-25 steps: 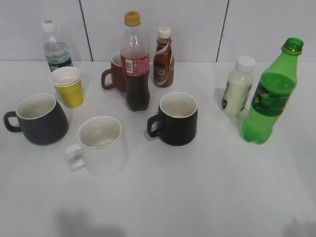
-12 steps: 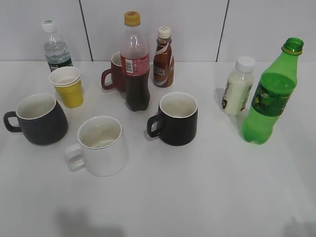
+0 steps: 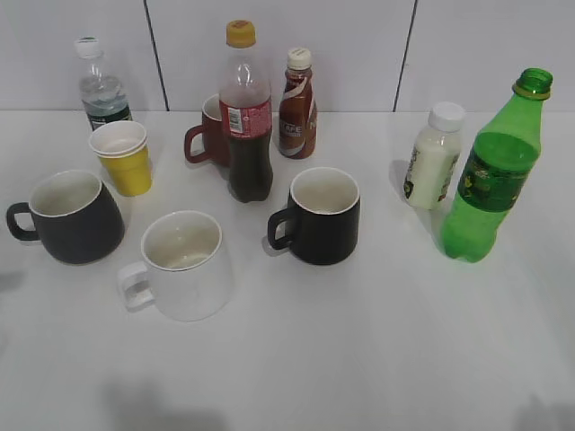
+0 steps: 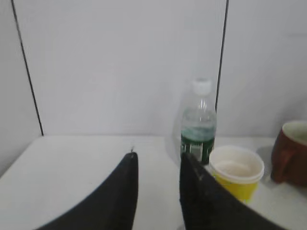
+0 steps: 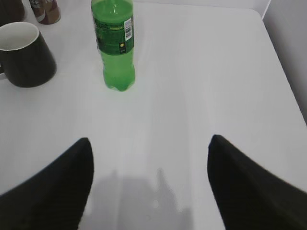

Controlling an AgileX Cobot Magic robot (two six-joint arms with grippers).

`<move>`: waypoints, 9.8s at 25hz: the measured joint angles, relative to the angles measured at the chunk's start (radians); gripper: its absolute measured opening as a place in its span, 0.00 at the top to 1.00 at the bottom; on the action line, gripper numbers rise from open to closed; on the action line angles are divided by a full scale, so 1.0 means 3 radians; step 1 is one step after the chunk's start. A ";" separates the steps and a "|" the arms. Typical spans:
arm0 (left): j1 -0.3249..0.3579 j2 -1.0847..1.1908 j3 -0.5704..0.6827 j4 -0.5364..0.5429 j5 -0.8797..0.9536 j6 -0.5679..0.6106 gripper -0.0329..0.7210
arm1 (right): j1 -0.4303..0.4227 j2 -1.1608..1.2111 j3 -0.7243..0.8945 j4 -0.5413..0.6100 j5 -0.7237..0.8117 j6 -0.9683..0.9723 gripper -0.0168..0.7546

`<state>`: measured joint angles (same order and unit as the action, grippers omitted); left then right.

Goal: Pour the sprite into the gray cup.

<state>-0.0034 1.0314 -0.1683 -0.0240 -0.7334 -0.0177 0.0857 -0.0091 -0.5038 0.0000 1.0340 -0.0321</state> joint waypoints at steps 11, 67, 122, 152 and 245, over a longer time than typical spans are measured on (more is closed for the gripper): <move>0.0000 0.2144 -0.0009 0.0177 -0.1350 0.0000 0.60 | 0.0000 0.0000 0.0000 0.0000 0.0000 0.0000 0.26; 0.0419 0.3110 -0.0831 0.1068 -0.1432 0.0104 0.88 | 0.0000 0.0257 -0.0070 0.0294 -0.0503 -0.0059 0.31; -0.0097 0.1056 -0.0608 0.1752 0.0145 -0.0634 0.88 | 0.0547 0.5749 0.0240 -0.0341 -0.6556 -0.0295 0.46; -0.2229 0.1359 -0.1853 0.1284 0.2226 -0.0650 0.88 | 0.1837 0.4956 -0.0375 0.1391 -0.5425 -0.5161 0.46; 0.0288 0.3180 -0.0809 0.0761 -0.1109 0.0257 0.88 | 0.0609 0.4897 0.0325 -0.0102 -0.6106 0.0286 0.46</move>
<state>0.0829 1.9854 -0.4110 0.2044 -1.0660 0.0595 0.2685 1.4601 -0.4064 -0.0306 -0.7979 0.0536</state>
